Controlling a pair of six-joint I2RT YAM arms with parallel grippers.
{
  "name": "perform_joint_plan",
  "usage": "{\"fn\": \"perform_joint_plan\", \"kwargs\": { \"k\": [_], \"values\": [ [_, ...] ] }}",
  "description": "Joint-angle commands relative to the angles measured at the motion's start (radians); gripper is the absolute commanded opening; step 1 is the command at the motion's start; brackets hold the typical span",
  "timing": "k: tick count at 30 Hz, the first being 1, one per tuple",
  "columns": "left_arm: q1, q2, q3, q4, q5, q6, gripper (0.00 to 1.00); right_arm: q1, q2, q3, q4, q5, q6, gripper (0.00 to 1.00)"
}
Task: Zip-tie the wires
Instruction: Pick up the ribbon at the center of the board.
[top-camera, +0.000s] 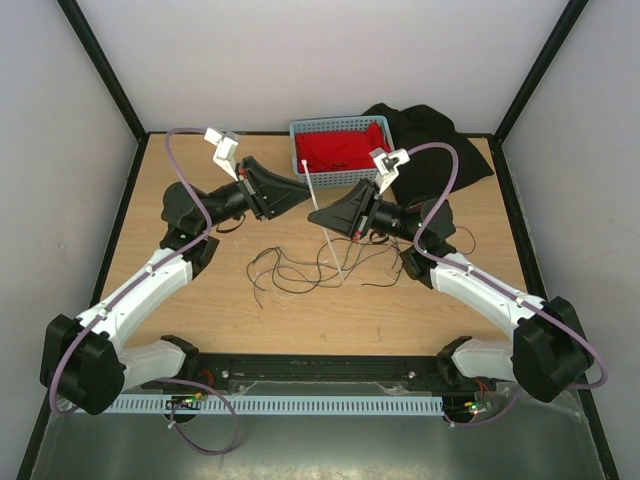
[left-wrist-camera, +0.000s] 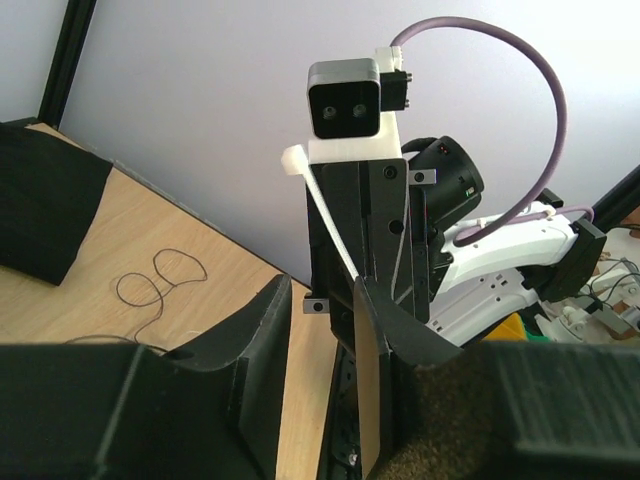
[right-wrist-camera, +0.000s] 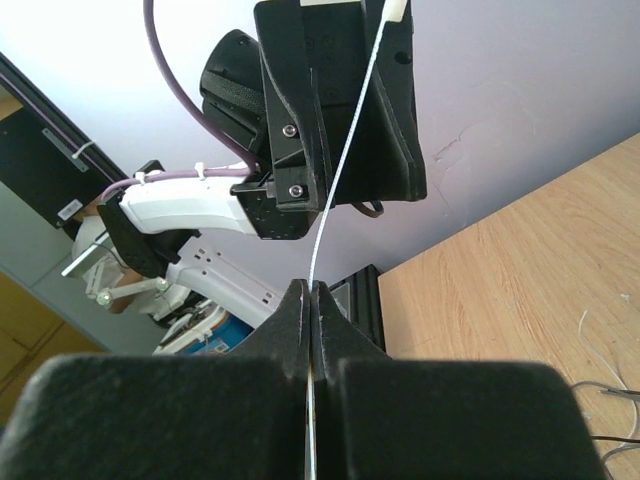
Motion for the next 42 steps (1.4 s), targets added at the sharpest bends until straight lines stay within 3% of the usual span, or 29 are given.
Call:
{"fn": "perform_joint_plan", "kwargs": {
  "k": [1,14,26,33,42],
  "values": [
    [-0.008,0.003,0.036,0.059,-0.02,0.032,0.32,0.017,-0.004,0.008,-0.016,0.026,-0.064,0.0],
    [-0.015,0.013,0.058,0.06,-0.028,0.027,0.31,0.029,-0.028,0.01,-0.132,0.078,-0.173,0.0],
    [0.001,0.0,-0.021,0.034,-0.055,0.069,0.48,0.028,-0.083,-0.001,-0.149,0.154,-0.176,0.0],
    [0.042,-0.005,-0.082,0.035,-0.081,0.049,0.48,0.023,-0.108,-0.017,-0.158,0.187,-0.182,0.0],
    [0.033,-0.01,-0.04,0.061,-0.05,0.004,0.48,0.024,-0.077,-0.02,-0.147,0.187,-0.188,0.0]
  ]
}}
